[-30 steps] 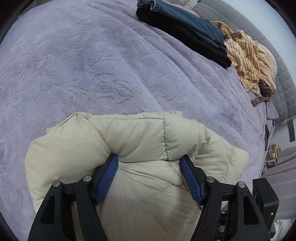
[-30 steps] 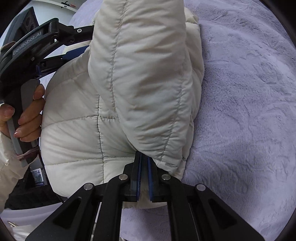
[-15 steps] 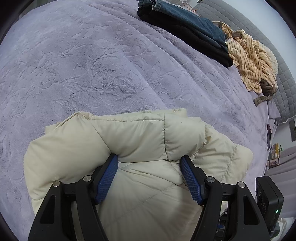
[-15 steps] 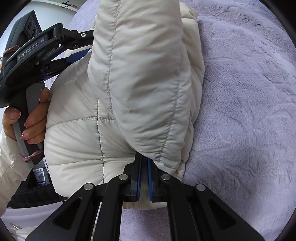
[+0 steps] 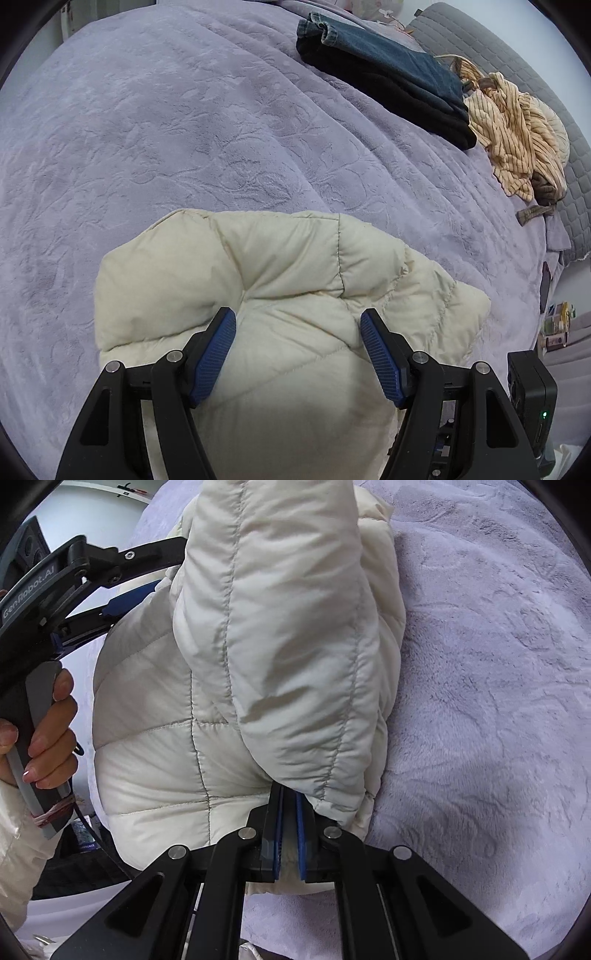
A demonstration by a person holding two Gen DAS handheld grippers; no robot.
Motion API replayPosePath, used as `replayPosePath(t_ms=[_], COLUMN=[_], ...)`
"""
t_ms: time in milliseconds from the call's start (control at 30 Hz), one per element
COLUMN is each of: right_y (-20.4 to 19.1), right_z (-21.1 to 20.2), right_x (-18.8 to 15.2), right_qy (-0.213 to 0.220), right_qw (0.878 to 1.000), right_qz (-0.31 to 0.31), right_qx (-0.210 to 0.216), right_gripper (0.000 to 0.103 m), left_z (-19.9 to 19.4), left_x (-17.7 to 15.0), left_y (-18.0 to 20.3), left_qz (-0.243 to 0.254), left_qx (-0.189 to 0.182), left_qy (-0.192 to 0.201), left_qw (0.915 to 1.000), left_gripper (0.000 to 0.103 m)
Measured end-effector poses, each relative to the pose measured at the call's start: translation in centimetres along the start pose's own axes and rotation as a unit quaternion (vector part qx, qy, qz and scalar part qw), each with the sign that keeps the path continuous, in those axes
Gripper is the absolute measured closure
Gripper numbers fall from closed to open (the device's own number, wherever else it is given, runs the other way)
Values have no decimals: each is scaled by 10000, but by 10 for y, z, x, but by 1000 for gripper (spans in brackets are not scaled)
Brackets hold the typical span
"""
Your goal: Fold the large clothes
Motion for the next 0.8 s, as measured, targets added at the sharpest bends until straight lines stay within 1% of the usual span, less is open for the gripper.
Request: replayPosePath(t_ms=[133,233,267,300,333,400,433,467,500,567,600,633,667,700,800], right_y=[-8,-15,-18,-22,-27,-38,-44,-51,-57,-69,-75,-80,-85,-90,-105], right_z=[-12,-22,-26,-30,-35,-45,-52,-60,-67,-81,-88,-96,-104,-111,-129], right_x=[1,0,0,0,0,0,1,2,3,6,8,10,11,13,14], right_qy=[-41,-75,-79,-76,-66,-26,18,73,106,196,252,324,407,494,676], right_qw=[9999,9998,9997,9996,9995,9990,9986,9980,9972,9957,9947,9937,9925,9912,9873], right_qz=[-38,-65,-102,-141,-188,-305,-366,-446,-517,-615,-658,-707,-754,-799,-867], right_qx=[-84,-166,-211,-241,-262,-317,-372,-446,-529,-665,-746,-812,-867,-929,-1151], right_gripper=[93,93,89,81,76,46,40,38,38,37,33,31,25,23,22], left_z=[-29,-48,-54,-59,-64,-75,-81,-87,-93,-104,-110,-116,-121,-126,-139], left_x=[-19,-36,-42,-48,-54,-65,-70,-75,-80,-88,-92,-95,-99,-102,-111], left_y=[-2,-7,-9,-11,-13,-18,-20,-22,-23,-26,-28,-28,-28,-29,-30], left_qz=[9,-132,-209,-285,-358,-496,-573,-641,-704,-829,-881,-926,-965,-1002,-1142], left_qx=[368,541,546,574,653,720,708,718,745,809,830,853,869,882,922], left_qy=[69,76,77,79,72,60,56,40,38,21,39,81,112,125,148], left_qw=[9993,9984,9983,9979,9972,9962,9958,9953,9947,9933,9926,9920,9915,9910,9891], left_gripper=[31,31,31,31,31,31,31,31,31,24,16,15,15,15,15])
Point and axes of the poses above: each gripper's, at about its wrist camera, not at the fingertips, and z roughly the way its jaws point, y to its right, x to its top, the point moved 6 cm from there along z, roughly the way its jaws point, and after that the axes turned 7 degrees about -y, right-handed, at the moved point
